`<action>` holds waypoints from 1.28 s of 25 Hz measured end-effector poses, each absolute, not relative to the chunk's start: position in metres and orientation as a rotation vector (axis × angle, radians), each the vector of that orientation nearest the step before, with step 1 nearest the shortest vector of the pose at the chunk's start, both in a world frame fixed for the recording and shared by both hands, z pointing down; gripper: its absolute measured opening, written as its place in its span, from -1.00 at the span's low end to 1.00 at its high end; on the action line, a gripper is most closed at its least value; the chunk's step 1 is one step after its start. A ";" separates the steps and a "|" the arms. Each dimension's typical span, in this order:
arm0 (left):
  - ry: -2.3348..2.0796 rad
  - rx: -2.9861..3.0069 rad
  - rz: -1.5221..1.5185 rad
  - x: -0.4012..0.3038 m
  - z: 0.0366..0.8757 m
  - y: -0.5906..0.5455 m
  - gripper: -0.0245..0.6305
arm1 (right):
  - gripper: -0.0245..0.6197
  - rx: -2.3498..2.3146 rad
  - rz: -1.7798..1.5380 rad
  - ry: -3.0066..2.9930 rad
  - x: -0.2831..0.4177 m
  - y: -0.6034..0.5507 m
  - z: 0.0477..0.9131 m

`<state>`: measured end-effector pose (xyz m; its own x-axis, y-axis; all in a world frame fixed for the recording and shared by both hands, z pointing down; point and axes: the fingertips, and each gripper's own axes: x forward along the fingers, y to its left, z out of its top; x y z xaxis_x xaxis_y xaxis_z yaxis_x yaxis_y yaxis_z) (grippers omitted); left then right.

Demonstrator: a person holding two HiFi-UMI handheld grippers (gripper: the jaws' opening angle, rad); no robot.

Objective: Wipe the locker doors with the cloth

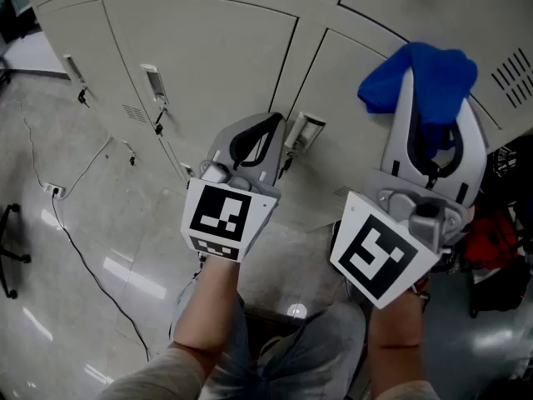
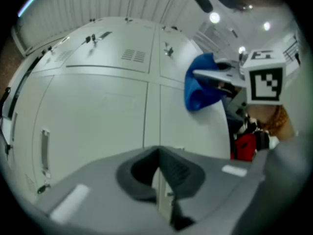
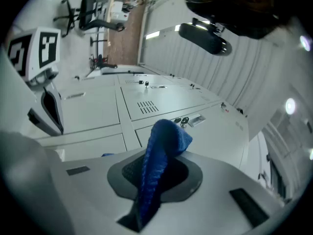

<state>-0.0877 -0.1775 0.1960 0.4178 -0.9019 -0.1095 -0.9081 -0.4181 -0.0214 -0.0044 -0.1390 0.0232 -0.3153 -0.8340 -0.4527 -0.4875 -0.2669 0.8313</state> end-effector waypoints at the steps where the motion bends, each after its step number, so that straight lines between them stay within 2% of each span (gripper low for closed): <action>1: 1.651 -2.578 0.124 -0.090 0.196 -0.178 -0.92 | -0.78 1.585 -1.617 -1.612 -0.009 -0.145 0.027; 15: 1.682 -2.611 0.092 -0.104 0.217 -0.186 -0.92 | -0.78 1.301 -1.680 -1.492 -0.069 -0.174 0.102; 23: 1.630 -2.624 0.026 -0.097 0.239 -0.187 -0.92 | -0.79 1.262 -1.575 -1.548 -0.039 -0.174 0.189; 32: 1.624 -2.654 -0.026 -0.093 0.308 -0.184 -0.92 | -0.79 1.125 -1.451 -1.612 -0.033 -0.175 0.308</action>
